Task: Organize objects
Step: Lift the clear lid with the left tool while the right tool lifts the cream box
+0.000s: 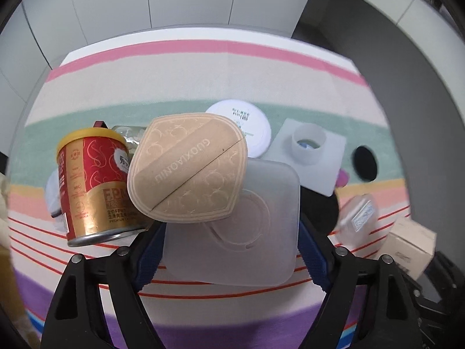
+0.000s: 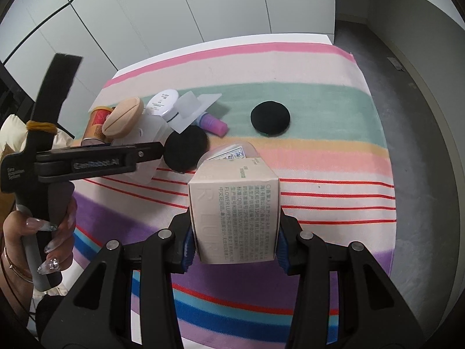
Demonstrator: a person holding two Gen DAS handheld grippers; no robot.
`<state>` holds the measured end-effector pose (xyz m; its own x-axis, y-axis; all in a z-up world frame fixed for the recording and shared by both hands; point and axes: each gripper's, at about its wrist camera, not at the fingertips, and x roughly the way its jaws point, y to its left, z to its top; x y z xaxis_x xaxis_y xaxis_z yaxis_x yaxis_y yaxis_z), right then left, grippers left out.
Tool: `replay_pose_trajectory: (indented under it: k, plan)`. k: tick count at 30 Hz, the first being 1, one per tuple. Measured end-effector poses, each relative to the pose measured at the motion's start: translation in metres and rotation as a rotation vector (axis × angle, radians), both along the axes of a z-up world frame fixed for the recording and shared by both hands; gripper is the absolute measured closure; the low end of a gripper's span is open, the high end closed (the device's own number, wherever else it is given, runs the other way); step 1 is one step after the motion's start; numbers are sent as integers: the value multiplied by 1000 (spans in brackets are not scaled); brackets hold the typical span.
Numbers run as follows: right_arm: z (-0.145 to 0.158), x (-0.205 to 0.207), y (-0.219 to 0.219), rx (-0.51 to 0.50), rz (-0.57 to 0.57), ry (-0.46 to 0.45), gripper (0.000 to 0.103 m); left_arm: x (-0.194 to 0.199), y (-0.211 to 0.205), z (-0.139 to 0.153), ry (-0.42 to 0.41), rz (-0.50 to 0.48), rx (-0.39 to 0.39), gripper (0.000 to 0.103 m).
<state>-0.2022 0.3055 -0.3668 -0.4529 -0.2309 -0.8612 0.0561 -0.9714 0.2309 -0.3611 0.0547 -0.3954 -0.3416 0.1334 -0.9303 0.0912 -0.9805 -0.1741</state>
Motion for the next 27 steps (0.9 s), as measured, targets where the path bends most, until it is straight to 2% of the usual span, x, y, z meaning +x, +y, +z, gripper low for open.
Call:
replay_pose_trajectory:
  k: [2,6,10,15,21,23,27]
  plan:
    - [0,-1,0,8,-5,-4,57,5,-4,2,8,4,14,21]
    - [4,-3,-2,49,-23,-3,57,13,-6,6,-2,1,-5,21]
    - [6,-7,-2,17,-37,-36,57,21,-7,15,-1,26,-80,21]
    - [17,-7,-12,77,-38,-45,57,20,-6,24,6,31,-71,21]
    - [38,-6,-28,188,-26,-65,57,33,-9,50,24,25,-68,21]
    - [47,-5,-30,180,-23,-68,57,44,-18,65,25,28,-54,21]
    - [69,-1,-35,174,-26,-63,57,60,-29,94,49,28,-71,21]
